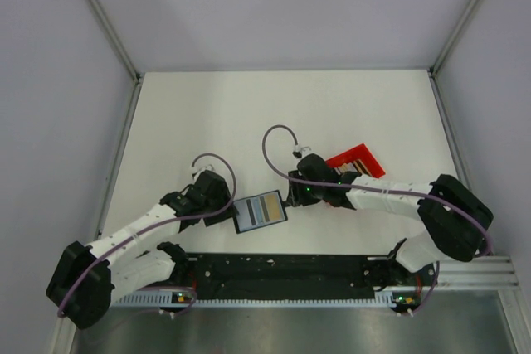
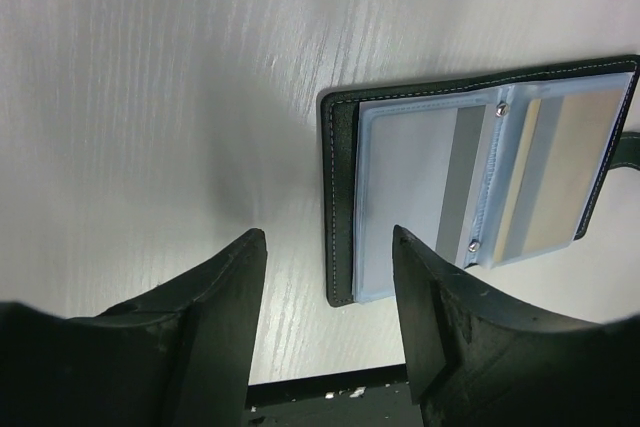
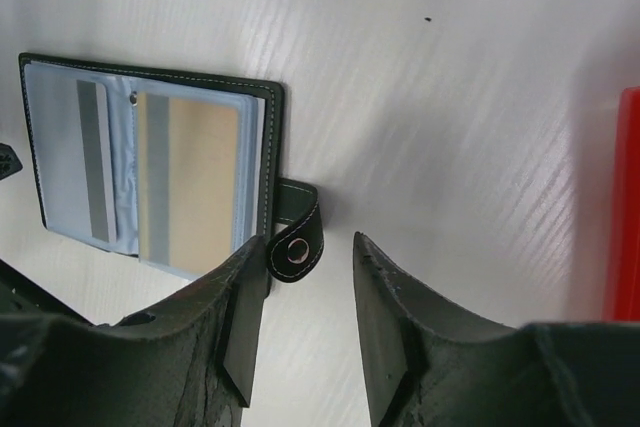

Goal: Put the credit cards into the card holder
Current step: Close the card holder at the center of the board.

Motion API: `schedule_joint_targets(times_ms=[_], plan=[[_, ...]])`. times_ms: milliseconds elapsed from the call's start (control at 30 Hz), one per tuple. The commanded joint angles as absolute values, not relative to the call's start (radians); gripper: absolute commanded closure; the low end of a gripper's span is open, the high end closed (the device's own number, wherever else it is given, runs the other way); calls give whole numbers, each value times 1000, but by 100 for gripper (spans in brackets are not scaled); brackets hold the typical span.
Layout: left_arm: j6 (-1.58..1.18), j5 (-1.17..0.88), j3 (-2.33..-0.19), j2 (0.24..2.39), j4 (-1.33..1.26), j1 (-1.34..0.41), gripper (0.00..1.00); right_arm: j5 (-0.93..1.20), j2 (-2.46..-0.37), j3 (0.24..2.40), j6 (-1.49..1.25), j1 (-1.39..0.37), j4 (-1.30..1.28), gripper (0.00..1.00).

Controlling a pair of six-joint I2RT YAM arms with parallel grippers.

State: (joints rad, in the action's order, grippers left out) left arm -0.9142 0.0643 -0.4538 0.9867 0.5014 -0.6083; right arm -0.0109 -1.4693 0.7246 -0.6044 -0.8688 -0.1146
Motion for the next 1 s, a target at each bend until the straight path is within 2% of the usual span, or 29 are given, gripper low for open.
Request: schedule_joint_targets(times_ms=[0, 300, 600, 767, 967], plan=[[-920, 41, -448, 988, 463, -609, 43, -93, -1488, 802, -569, -913, -164, 64], [-913, 55, -456, 983, 483, -609, 43, -160, -1476, 850, -535, -1003, -181, 55], [-908, 55, -456, 985, 483, -609, 43, -276, -1568, 928, -531, -1032, -276, 59], [-904, 66, -453, 979, 499, -607, 44, -287, -1566, 928, -520, -1035, -288, 67], [-902, 72, -454, 977, 503, -607, 44, -296, -1546, 916, -519, -1037, -294, 90]])
